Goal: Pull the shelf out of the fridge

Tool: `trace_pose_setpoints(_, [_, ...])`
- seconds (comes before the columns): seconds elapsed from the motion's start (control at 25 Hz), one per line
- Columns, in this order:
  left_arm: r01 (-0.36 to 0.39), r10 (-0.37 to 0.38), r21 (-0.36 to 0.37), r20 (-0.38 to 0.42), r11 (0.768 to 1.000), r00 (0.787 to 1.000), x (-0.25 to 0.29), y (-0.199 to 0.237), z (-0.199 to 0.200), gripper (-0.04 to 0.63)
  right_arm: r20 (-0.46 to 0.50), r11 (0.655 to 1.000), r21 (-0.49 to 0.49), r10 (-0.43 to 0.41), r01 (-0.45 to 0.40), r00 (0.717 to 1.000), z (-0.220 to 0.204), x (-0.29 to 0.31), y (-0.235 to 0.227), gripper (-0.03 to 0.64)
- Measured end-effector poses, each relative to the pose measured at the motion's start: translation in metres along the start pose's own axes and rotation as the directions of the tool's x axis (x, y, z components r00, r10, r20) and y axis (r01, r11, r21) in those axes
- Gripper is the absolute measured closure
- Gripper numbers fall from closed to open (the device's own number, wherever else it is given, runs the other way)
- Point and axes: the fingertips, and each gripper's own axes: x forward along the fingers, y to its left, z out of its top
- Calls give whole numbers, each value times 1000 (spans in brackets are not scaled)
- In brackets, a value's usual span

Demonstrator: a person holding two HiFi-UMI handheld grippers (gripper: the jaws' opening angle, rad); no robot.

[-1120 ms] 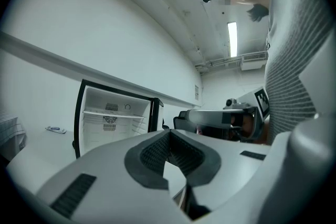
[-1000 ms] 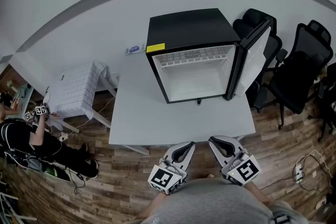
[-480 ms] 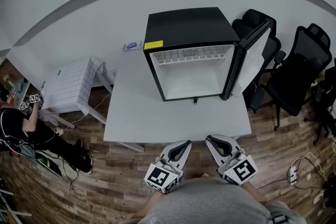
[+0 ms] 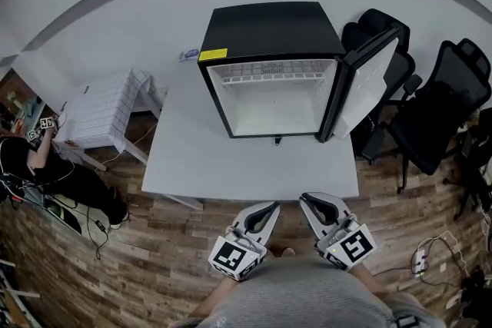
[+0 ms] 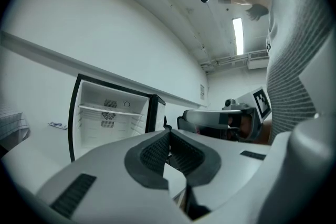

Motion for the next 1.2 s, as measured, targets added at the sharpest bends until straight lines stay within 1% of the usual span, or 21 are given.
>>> trace_pose_setpoints(0.24, [-17,17,-18,-19,1000,1000,5,2,-10,584,-1,1000,14,11,-11,1000,-5,3,-9,601])
trace_pose_setpoints(0.4, [-1,1,-5,3,1000,1000,16,16,-2,584,-8,1000,18,-1,2,1000,-9,17,-17,601])
trace_pose_setpoints(0.6, [33,-33,-1,-4,999,999,28,52,7,584,3,999,37,-36,35,999,-2,49,-32,601])
trace_pose_setpoints(0.68, [45,-45,15,9,999,999,33,68,18,584,17,998,25,-50,50,999,2,65,-39,601])
trace_pose_setpoints(0.84, [50,-51,15,20,999,999,35,101,26,584,38,997,3,-80,80,996,7,96,-50,601])
trace_pose_setpoints(1.08, [64,-64,19,28,998,998,35,137,27,584,33,998,33,-62,60,998,1,133,-43,601])
trace_pose_setpoints(1.2, [87,-87,25,23,996,996,36,148,26,584,32,996,44,-79,77,996,-5,142,-43,601])
